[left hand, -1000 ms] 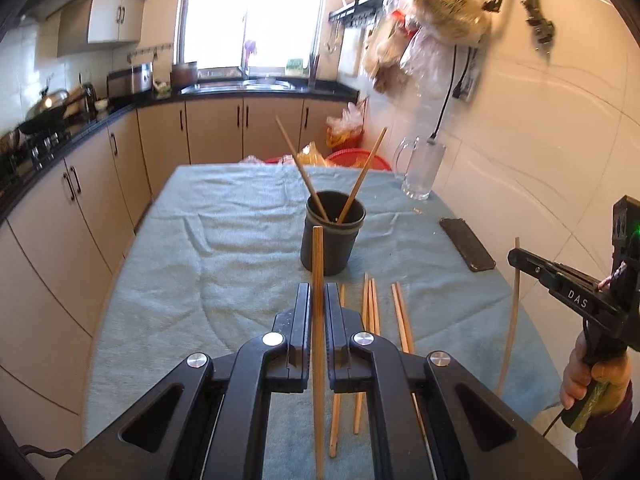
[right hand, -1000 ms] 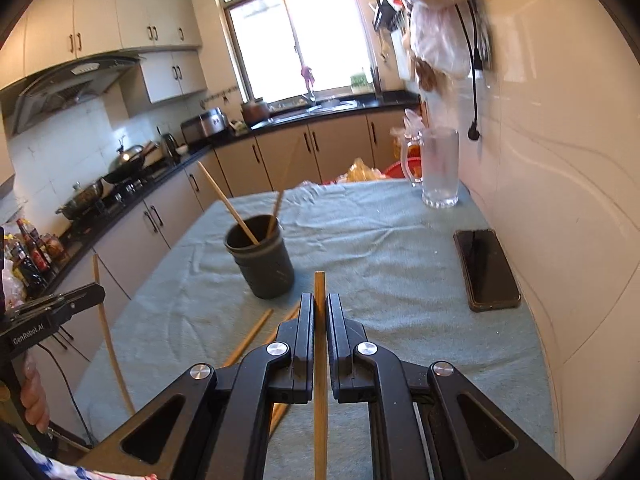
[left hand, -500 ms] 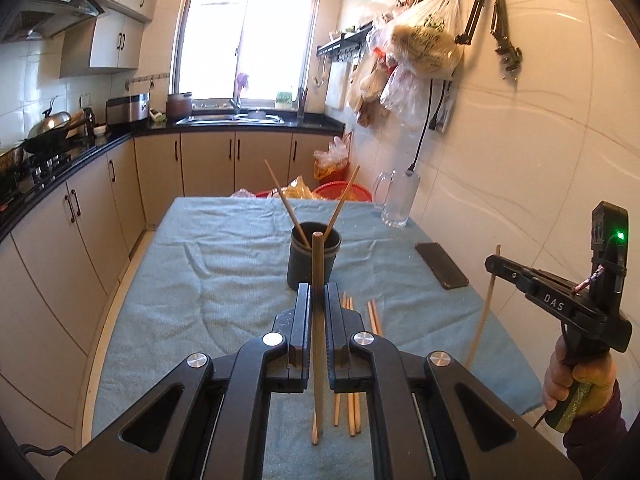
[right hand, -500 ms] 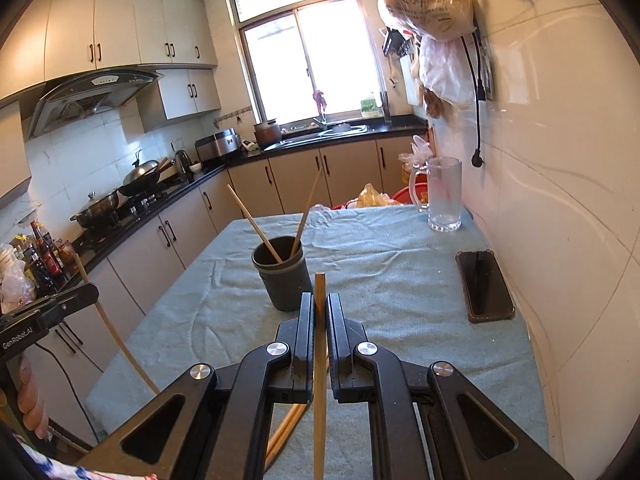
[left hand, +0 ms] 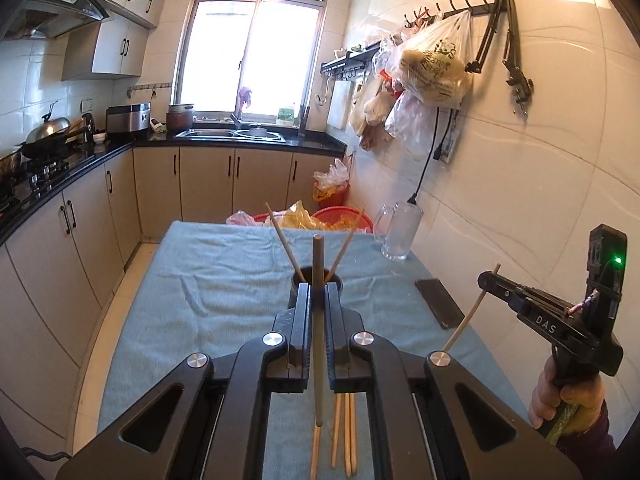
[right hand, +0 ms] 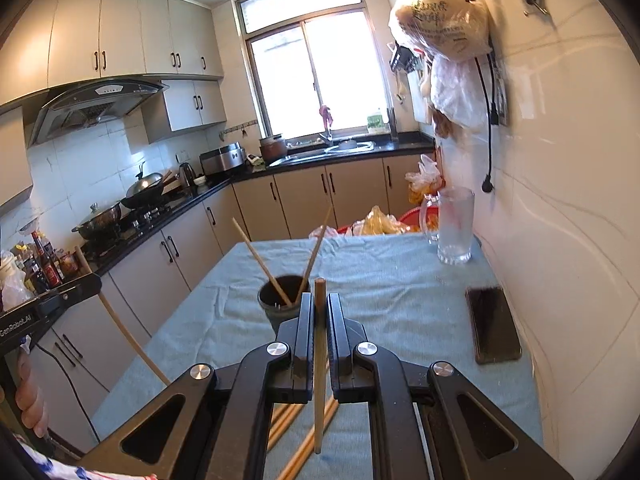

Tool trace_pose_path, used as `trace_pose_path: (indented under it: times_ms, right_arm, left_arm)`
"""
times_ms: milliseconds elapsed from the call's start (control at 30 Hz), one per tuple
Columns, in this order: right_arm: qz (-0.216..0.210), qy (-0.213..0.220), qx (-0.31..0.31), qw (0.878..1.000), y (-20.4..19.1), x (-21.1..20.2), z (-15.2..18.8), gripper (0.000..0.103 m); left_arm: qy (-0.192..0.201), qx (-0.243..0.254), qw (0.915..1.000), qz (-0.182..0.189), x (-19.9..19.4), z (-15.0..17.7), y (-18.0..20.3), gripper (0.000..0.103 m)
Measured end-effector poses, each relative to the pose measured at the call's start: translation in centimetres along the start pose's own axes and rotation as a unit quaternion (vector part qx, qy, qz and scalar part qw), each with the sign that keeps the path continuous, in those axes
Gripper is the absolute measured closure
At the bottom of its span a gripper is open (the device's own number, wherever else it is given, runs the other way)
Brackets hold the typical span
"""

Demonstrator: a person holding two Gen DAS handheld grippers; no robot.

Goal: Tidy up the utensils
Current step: 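Lift the second chopstick upright and carry it above the black cup, then lower the chopstick into the cup and open the left tool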

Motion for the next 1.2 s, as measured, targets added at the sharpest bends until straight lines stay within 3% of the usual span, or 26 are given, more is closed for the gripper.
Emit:
trace_pose_path:
  times_ms: [367, 600, 967, 1200]
  right_arm:
    - [-0.031, 0.051, -0.007, 0.998, -4.4, 3.5, -9.1, 0.097]
    - [-0.036, 0.074, 0.006, 0.997, -5.9, 7.3, -12.3, 0.097]
    - [-0.003, -0.017, 0.055, 0.998, -1.9, 16.8, -8.1, 0.097]
    - [0.006, -0.050, 0.072, 0.996, -0.1, 19.5, -5.7, 0.095]
  left_arm:
    - [0.030, -0.016, 0.9994, -0.007, 5.0, -8.8, -2.3, 0.098]
    - [0.033, -0.023, 0.9990, -0.021, 10.1, -12.0, -3.5, 0.098]
    - [-0.051, -0.047, 0.9976, -0.008, 18.5, -7.2, -4.6, 0.097]
    - [-0.061, -0.052, 0.9967, -0.011, 18.4, -5.5, -5.1, 0.097]
Point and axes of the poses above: each gripper's, at about its wrist camera, not at the fingertips, and x roughly the way its jaws point, y to its right, z to its underside, the point moved 8 cm from there along x, roughly the way its jaws point, and after that the axes turned 13 degrees about x, right-handed, at the moved point
